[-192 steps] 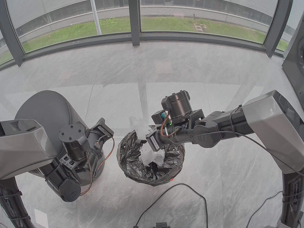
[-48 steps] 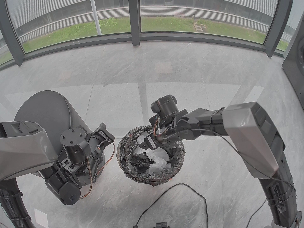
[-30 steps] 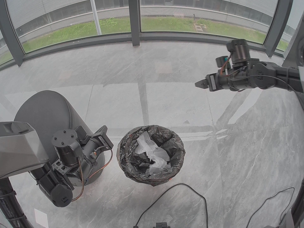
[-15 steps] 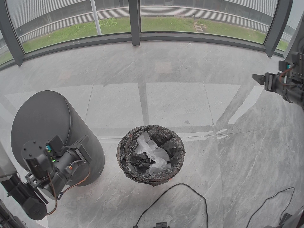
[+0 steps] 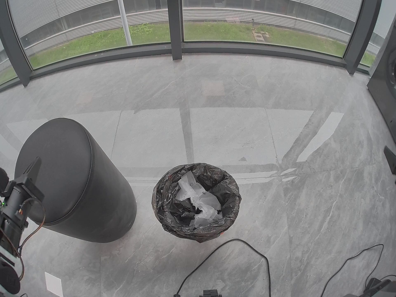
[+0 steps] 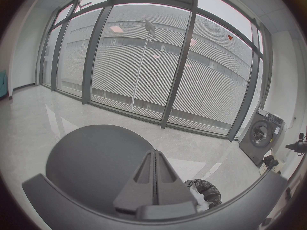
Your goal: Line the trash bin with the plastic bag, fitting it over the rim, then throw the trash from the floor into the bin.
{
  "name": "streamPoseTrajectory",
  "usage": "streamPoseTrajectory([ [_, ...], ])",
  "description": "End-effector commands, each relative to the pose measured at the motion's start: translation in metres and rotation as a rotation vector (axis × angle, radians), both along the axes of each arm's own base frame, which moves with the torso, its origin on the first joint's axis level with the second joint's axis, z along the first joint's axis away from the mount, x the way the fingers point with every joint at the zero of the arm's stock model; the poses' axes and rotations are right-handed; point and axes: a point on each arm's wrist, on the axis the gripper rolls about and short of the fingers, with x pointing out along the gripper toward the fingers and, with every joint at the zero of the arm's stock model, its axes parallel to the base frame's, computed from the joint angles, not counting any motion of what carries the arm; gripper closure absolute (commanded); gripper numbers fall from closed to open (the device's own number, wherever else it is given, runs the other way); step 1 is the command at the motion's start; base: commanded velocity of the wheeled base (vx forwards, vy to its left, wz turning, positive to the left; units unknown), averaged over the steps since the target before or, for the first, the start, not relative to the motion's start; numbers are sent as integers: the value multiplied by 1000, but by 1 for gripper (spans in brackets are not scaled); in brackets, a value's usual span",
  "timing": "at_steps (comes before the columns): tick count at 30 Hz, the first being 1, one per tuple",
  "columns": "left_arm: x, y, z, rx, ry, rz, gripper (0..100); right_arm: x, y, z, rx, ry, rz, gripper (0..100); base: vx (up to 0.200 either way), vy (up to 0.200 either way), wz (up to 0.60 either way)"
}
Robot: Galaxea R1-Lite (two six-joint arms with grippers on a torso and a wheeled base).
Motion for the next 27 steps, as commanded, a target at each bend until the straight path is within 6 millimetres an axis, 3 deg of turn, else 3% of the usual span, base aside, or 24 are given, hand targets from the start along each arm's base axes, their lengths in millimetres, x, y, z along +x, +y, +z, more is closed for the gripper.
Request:
streamPoseTrajectory([
  [1,-121,-5,-3,165,-182,-55,100,-103,20,-89,-91,-159,69,0,0,0,0],
  [2,-124,-6,-5,167,-176,-67,100,-105,21,-91,-98,-158,78,0,0,0,0],
  [3,-141,-11,-20,184,-153,-121,100,-113,24,-105,-120,-129,131,0,0,0,0],
  [4,-141,-11,-20,184,-153,-121,100,-113,24,-105,-120,-129,131,0,0,0,0],
  [5,-158,-15,-43,210,-115,-193,100,-112,25,-111,-134,-73,196,0,0,0,0],
  [6,-163,-17,-52,220,-96,-248,100,-111,25,-111,-142,-67,215,0,0,0,0],
  [10,-161,-20,-57,262,-31,-432,100,-112,26,-118,-169,-9,347,0,0,0,0],
  [12,-163,-23,-67,276,12,-654,100,-112,26,-125,-175,45,433,0,0,0,0],
  [17,-164,-24,-80,271,111,-716,100,-121,23,-128,-185,-36,522,0,0,0,0],
  [22,-161,-20,-81,279,154,-483,100,-120,18,-128,-115,-16,295,0,0,0,0],
  [23,-159,-16,-81,310,158,-312,100,-120,17,-128,-111,-16,244,0,0,0,0],
  [25,-159,-16,-81,314,159,-290,100,-120,17,-128,-110,-14,241,0,0,0,0],
  [26,-158,-6,-81,340,223,139,100,-120,17,-128,-113,-15,234,0,0,0,0],
  [27,-158,-3,-80,330,241,272,100,-120,17,-128,-117,-15,235,0,0,0,0],
])
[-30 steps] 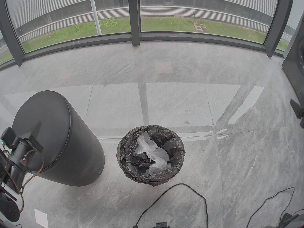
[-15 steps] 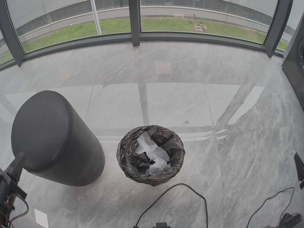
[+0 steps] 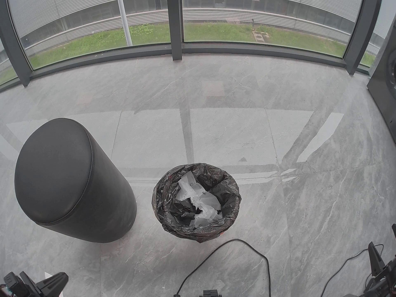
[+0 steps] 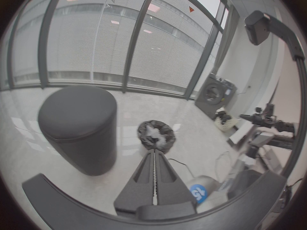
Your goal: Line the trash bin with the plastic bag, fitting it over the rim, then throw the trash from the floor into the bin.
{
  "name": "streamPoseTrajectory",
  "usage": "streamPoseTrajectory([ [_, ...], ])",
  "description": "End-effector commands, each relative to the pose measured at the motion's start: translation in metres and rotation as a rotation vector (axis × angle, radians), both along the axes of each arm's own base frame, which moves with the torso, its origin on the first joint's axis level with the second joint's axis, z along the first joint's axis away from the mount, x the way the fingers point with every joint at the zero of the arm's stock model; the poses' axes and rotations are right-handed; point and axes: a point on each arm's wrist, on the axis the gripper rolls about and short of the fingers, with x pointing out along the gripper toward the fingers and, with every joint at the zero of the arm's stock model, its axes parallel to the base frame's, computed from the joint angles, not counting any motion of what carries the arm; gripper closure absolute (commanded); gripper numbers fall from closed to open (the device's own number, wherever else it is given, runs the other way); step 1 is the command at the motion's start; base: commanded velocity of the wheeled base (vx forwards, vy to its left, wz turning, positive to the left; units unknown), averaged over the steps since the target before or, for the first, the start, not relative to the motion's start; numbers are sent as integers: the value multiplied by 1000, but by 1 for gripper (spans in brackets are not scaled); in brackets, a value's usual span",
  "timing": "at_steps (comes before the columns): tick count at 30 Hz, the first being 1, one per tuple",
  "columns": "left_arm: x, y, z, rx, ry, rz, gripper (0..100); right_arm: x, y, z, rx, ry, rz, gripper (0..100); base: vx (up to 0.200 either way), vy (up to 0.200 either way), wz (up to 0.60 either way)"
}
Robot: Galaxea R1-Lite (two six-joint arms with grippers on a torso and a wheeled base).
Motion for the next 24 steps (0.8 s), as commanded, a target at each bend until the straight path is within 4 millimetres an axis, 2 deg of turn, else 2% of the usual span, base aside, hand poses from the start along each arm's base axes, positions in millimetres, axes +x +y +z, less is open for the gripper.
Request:
streamPoseTrajectory([
  [1,-7,17,-3,213,-112,835,100,-6,-3,-13,5,-27,-47,0,0,0,0],
  [3,-8,19,-3,221,-103,913,100,-6,-3,-13,-1,-24,-47,0,0,0,0],
  [5,-8,19,-3,228,-101,900,100,-6,-3,-18,4,24,-61,0,0,0,0],
  [9,-7,21,-3,229,-139,667,100,-6,-3,-18,6,24,-58,0,0,0,0],
  [14,-6,22,-3,212,-133,591,100,-6,-3,-19,1,25,-59,0,0,0,0],
  [16,-6,23,-3,210,-133,623,100,-6,-3,-19,3,25,-61,0,0,0,0],
  [20,-7,27,-3,181,-116,817,100,-6,-3,-19,6,26,-61,0,0,0,0],
  [24,-8,28,-3,184,-111,862,100,-6,-3,-19,7,26,-59,0,0,0,0],
])
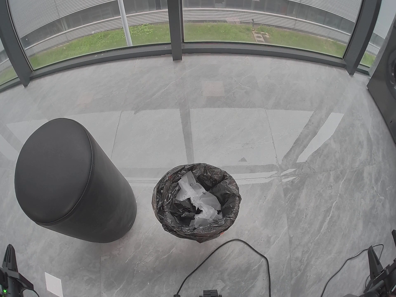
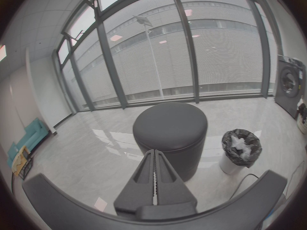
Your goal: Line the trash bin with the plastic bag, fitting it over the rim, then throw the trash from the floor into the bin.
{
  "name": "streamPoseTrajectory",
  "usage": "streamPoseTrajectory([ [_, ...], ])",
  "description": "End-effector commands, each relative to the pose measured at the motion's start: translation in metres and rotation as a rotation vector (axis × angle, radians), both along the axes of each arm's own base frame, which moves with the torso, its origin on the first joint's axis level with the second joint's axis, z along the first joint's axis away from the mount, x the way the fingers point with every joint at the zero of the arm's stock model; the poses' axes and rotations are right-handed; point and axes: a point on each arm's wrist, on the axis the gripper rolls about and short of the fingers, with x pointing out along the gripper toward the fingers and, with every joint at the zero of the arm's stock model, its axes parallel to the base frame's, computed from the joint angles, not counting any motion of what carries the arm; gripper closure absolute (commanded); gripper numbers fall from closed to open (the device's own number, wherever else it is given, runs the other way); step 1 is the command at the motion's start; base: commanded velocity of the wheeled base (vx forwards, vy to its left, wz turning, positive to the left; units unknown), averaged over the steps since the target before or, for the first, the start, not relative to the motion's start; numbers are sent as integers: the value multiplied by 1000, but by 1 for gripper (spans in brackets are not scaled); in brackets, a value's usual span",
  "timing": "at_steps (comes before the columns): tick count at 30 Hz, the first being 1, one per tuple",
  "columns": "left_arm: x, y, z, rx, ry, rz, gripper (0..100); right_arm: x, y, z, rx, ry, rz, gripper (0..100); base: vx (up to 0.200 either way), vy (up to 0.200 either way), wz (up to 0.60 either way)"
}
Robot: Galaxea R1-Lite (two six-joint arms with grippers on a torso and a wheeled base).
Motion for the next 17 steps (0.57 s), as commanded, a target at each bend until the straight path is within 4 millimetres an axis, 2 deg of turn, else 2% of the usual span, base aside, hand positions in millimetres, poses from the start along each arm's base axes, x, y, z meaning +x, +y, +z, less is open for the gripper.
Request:
streamPoseTrajectory([
  [1,1,1,-5,0,20,34,100,0,0,-5,4,9,0,0,0,0,0],
  [7,1,1,-5,-101,-19,24,100,0,0,-5,-7,9,2,0,0,0,0],
  [10,2,-1,-5,-106,-18,-85,100,0,0,-5,-3,9,0,0,0,0,0],
  [11,2,-4,-4,-117,-17,-191,100,0,0,-5,-3,9,0,0,0,0,0],
  [13,3,-6,-5,-115,-9,-275,100,0,0,-5,-5,9,0,0,0,0,0],
  [17,3,-6,-5,-121,-7,-309,100,0,0,-5,1,9,-1,0,0,0,0],
])
